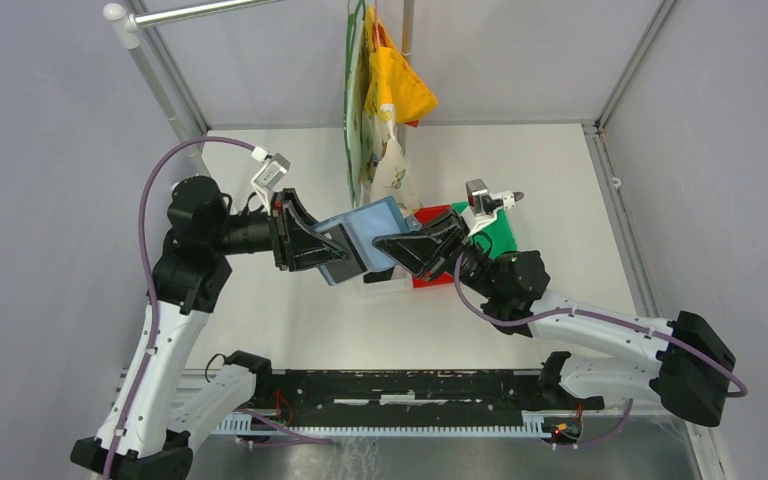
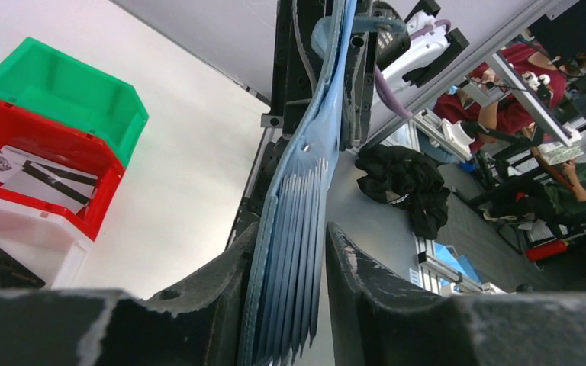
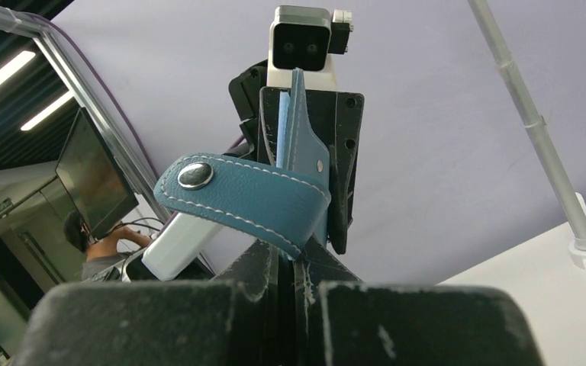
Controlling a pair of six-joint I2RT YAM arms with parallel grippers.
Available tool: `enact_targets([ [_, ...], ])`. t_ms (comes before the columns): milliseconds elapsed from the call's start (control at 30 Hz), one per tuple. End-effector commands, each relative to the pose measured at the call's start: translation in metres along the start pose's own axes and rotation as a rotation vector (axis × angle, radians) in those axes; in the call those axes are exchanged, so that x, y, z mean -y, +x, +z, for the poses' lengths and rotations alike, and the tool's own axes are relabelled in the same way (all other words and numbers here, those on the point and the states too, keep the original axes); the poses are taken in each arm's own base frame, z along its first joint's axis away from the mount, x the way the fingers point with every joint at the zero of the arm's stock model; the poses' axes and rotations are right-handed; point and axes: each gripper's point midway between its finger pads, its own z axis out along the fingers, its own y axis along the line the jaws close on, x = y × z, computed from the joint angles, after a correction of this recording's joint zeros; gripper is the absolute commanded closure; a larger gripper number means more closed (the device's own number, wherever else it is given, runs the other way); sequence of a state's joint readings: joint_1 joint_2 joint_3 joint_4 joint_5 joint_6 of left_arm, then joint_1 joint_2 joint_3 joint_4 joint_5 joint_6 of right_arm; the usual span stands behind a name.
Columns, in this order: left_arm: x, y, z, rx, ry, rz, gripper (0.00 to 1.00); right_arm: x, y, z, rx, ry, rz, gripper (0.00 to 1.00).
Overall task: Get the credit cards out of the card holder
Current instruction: Remove the credit card from the card holder.
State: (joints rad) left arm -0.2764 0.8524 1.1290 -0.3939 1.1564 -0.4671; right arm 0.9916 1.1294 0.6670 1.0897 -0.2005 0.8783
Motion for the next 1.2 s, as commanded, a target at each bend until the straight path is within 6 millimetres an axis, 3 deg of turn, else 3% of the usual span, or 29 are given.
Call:
enact_targets([
  [0, 0.009, -0.008, 0.001, 0.031, 0.031, -0.033, 0.61, -0.03, -0.038, 0.004, 0.194, -0.104, 0.001, 1.0],
  [100, 0.012, -0.006, 0.001, 0.02, 0.063, -0.021, 0.89, -0.026, -0.035, 0.004, 0.196, -0.083, -0.007, 1.0],
  [167, 0.01, -0.004, 0.0, 0.0, 0.052, 0.011, 0.98, -0.019, -0.028, 0.004, 0.166, -0.049, -0.031, 0.97],
  [333, -0.004, 0.002, -0.002, -0.068, -0.021, 0.065, 0.98, 0.006, -0.007, 0.002, -0.007, 0.084, -0.193, 0.53],
  [467, -0.008, 0.009, -0.004, -0.104, -0.04, 0.075, 0.98, 0.019, 0.005, 0.0, -0.162, 0.149, -0.324, 0.46],
  [733, -0.007, 0.011, -0.006, -0.125, -0.034, 0.074, 0.98, 0.022, 0.018, 0.006, -0.366, 0.151, -0.431, 0.54],
  [1033, -0.003, 0.011, -0.008, -0.132, -0.034, 0.104, 0.98, 0.023, 0.018, 0.016, -0.43, 0.154, -0.451, 0.81],
  [1100, -0.004, 0.01, -0.008, -0.133, -0.036, 0.099, 0.93, 0.023, 0.015, 0.016, -0.414, 0.159, -0.453, 0.92],
  [1167, -0.005, 0.009, -0.007, -0.133, -0.038, 0.093, 0.79, 0.026, 0.009, 0.016, -0.386, 0.193, -0.445, 1.0],
])
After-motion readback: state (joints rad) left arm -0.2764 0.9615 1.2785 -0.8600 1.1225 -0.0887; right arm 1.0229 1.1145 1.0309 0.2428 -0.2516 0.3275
